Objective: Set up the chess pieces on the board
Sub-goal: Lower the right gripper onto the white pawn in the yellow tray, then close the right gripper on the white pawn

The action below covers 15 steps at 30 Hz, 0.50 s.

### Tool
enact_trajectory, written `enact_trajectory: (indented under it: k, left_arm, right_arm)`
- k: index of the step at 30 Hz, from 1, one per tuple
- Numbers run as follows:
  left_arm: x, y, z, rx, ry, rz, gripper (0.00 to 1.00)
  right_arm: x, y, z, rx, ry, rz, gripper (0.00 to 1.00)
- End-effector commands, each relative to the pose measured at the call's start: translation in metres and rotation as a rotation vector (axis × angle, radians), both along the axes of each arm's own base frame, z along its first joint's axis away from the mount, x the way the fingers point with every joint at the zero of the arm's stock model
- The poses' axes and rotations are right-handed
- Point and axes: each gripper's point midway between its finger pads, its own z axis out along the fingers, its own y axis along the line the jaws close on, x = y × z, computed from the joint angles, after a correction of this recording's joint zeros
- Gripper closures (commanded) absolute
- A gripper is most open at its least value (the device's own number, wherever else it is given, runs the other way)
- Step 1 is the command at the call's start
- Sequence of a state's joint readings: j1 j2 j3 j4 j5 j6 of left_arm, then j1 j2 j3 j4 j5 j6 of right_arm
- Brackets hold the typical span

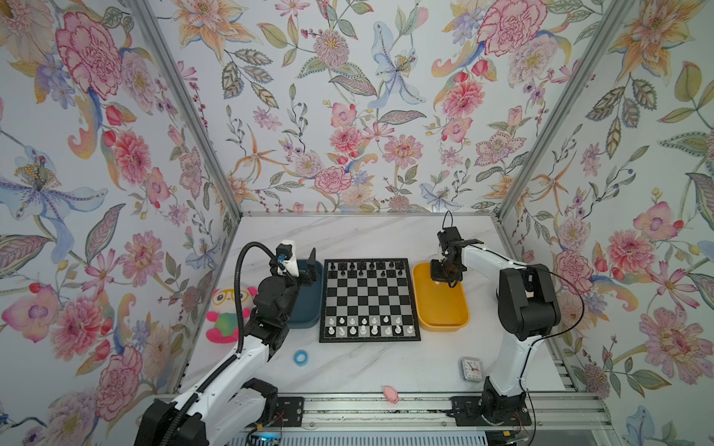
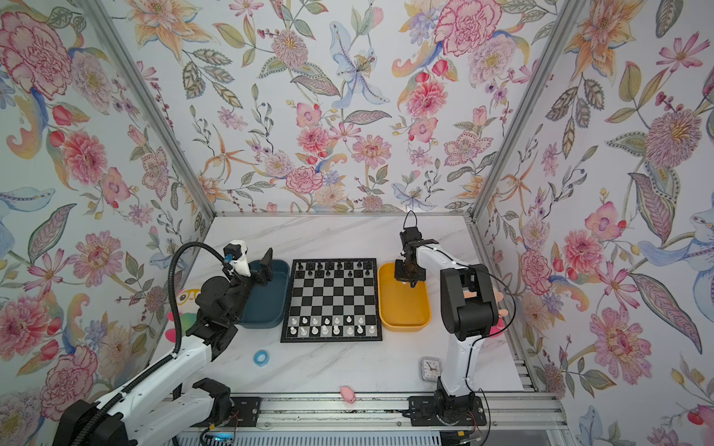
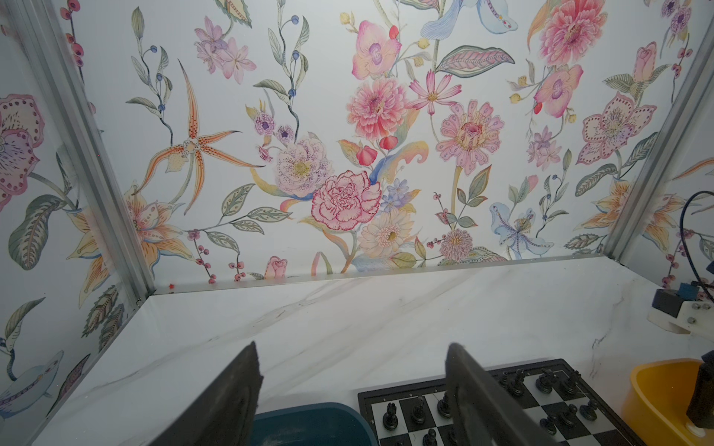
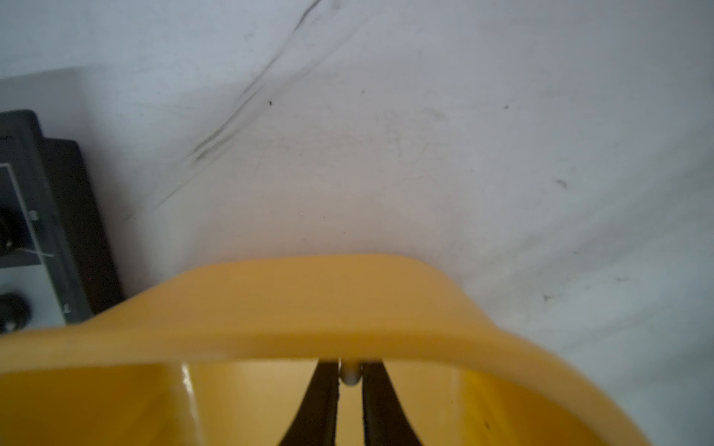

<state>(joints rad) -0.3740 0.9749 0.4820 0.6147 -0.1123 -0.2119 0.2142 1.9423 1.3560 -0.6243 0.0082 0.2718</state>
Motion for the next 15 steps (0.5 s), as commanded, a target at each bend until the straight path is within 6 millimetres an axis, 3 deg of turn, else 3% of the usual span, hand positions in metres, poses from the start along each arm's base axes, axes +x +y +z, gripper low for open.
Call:
enact_trajectory:
  k: [1,10,15]
  left_arm:
    - [0.0006,-0.0009,0.0112,0.003,-0.031,0.000,0.24]
    - [0.0000,-0.0003,0.0107,0.002,-0.027,0.002,0.24]
    - [-0.0006,-0.0002,0.0115,0.001,-0.030,0.002,0.24]
  right_arm:
    - [0.0011,-0.0004,-0.0026,0.005,0.016,0.002,0.87]
    - [0.0005,-0.0004,0.0016,0.004,0.011,0.003,1.00]
    - [0.0002,0.0010,0.0067,0.006,0.002,0.007,1.00]
